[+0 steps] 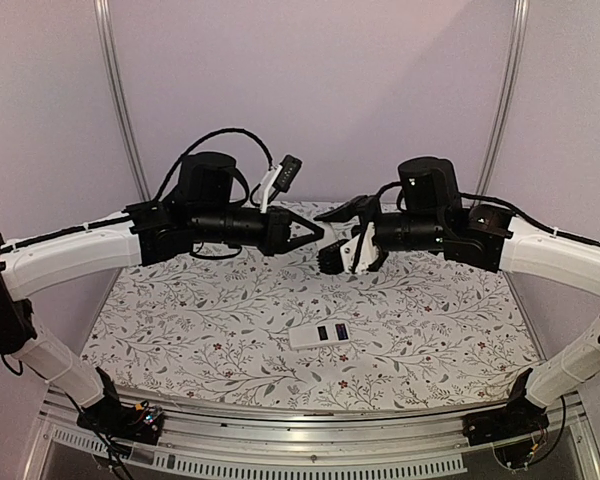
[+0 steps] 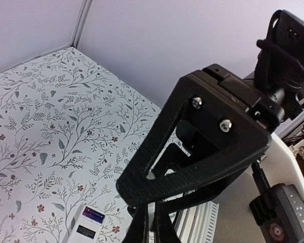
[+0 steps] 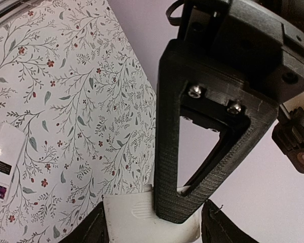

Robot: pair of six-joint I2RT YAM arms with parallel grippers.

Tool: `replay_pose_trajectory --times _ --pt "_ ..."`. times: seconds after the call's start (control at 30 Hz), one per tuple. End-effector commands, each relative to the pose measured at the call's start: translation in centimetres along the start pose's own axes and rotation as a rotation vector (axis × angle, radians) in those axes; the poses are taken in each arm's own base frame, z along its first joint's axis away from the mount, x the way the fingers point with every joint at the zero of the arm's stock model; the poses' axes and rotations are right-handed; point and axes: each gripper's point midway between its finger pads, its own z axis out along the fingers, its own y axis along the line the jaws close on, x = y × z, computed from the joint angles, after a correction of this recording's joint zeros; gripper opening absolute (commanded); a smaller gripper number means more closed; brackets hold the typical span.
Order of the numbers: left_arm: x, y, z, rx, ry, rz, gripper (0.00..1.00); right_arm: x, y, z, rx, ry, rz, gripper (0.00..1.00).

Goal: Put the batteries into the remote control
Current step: Pass from the left arm to the right, then move the remote control without the battery cover to the center of the board.

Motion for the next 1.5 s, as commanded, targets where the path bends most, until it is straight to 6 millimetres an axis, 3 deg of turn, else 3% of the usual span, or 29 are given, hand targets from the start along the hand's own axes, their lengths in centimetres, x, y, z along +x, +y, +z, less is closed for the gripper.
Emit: replay_pose_trajectory --times 0.0,0.13,0.27,0.47,0.5,0.57,0.63,0.77,0.9,1.0,1.17,1.27,1.33,1.47 --pt "0.8 0.7 0.3 -0.01 0.029 -0.001 0.0 0.6 -0.6 0.5 0.011 0.042 -0.009 0.54" --pt "1.0 0.8 0.4 -0.012 0.034 0.001 0.0 0.7 -0.6 0.5 0.011 0.047 -0.005 0.44" --pt "1.2 1.1 0.6 -0.022 0.041 0.0 0.0 0.5 -0.7 0.3 0.015 0.039 0.011 0.41" --pt "1.0 1.2 0.6 -0.029 0.039 0.013 0.0 0.6 -0.6 0.2 0.009 0.048 0.06 0.26" --pt "1.0 1.3 0.6 -0.031 0.044 0.022 0.04 0.6 -0.6 0.2 0.009 0.047 0.077 0.25" --pt "1.1 1.5 0.5 -0.048 0.054 0.031 0.42 0.5 -0.5 0.0 0.002 0.042 0.131 0.23" --pt "1.1 1.7 0.2 -0.065 0.055 0.049 0.6 0.3 0.2 -0.3 -0.027 0.036 0.222 0.22" --pt "0.6 1.3 -0.9 -0.076 0.03 0.101 0.83 0.5 3.2 -0.7 -0.113 0.022 0.389 0.21" --pt "0.6 1.8 -2.3 -0.13 0.023 0.185 0.91 2.1 5.7 -1.9 -0.188 0.022 0.595 0.2" --pt "3.6 3.5 -2.5 -0.184 0.1 0.251 0.99 3.9 7.5 -3.3 -0.226 0.038 0.777 0.2" --pt "13.0 7.8 -0.9 -0.238 0.45 0.308 1.0 6.6 10.0 -4.9 -0.242 0.113 0.978 0.21" --pt "17.3 9.5 -0.2 -0.218 0.593 0.354 1.0 8.3 10.9 -5.7 -0.226 0.161 1.078 0.21" --pt "19.1 10.0 0.7 -0.177 0.627 0.421 1.0 9.7 11.4 -6.3 -0.208 0.196 1.131 0.21" --pt "20.9 10.1 3.2 -0.115 0.634 0.553 1.0 10.2 12.0 -6.6 -0.204 0.211 1.156 0.21"
